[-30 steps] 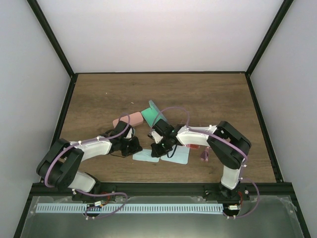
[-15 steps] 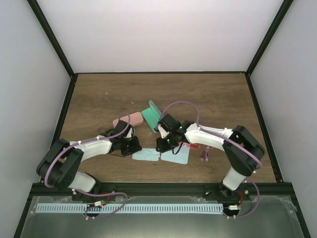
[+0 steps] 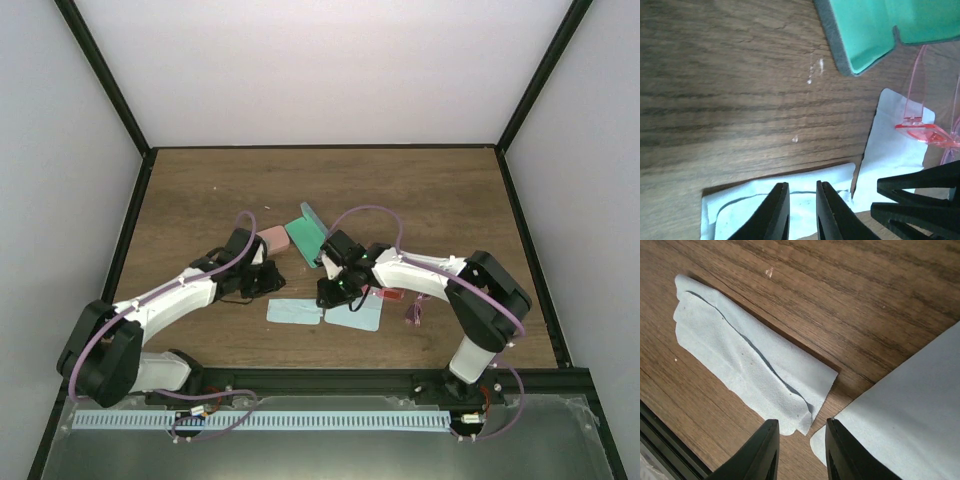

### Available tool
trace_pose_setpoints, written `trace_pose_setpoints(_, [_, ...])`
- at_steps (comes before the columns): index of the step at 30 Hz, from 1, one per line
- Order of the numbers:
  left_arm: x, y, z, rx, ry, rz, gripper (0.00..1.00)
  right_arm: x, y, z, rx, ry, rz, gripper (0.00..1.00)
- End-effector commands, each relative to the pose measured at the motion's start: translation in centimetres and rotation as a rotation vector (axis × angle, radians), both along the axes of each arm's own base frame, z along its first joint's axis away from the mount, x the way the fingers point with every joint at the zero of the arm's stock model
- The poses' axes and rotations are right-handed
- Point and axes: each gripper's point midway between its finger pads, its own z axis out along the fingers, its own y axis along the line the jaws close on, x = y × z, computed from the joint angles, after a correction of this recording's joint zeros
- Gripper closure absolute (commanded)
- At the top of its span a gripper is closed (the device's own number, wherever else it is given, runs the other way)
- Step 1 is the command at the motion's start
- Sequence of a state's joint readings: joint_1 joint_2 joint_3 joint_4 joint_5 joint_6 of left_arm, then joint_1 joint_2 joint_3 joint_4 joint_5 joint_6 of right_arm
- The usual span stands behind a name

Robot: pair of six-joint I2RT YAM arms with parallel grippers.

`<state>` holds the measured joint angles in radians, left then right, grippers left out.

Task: Organize the sunglasses
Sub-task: Fold the glasses cleaning cloth at the center of the board, then adjust the glasses cleaning cloth at the center of the board.

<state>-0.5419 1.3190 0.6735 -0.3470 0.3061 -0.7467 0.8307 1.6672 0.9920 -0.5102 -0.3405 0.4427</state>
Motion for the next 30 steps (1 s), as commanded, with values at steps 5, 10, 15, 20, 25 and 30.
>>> trace_pose_setpoints(5, [-2.6, 2.3, -1.4, 0.083, 0.057, -0.001, 0.93, -1.3, 0.7, -1.8, -0.002, 0.055, 0.025, 0.75])
trace_pose_setpoints(10, [-3.4, 2.5, -1.8, 0.076, 0.078, 0.006, 0.94, -1.4, 1.2, -2.0, 0.004, 0.067, 0.027, 0.77])
trace_pose_setpoints(15, [-4.3, 2.9, -2.6, 0.09, 0.107, -0.003, 0.95, -1.7, 1.4, -2.5, -0.002, 0.079, 0.032, 0.77])
trace_pose_setpoints(20, [-4.9, 3.0, -3.4, 0.093, 0.128, -0.009, 0.95, -2.1, 1.4, -3.1, -0.016, 0.085, 0.04, 0.77])
trace_pose_setpoints(25, [-4.9, 2.7, -3.7, 0.084, 0.137, -0.015, 0.96, -2.0, 1.5, -3.1, -0.02, 0.083, 0.038, 0.85])
trace_pose_setpoints(30, [-5.1, 2.8, -4.0, 0.09, 0.144, -0.017, 0.96, -1.8, 1.6, -2.8, -0.026, 0.073, 0.032, 0.93])
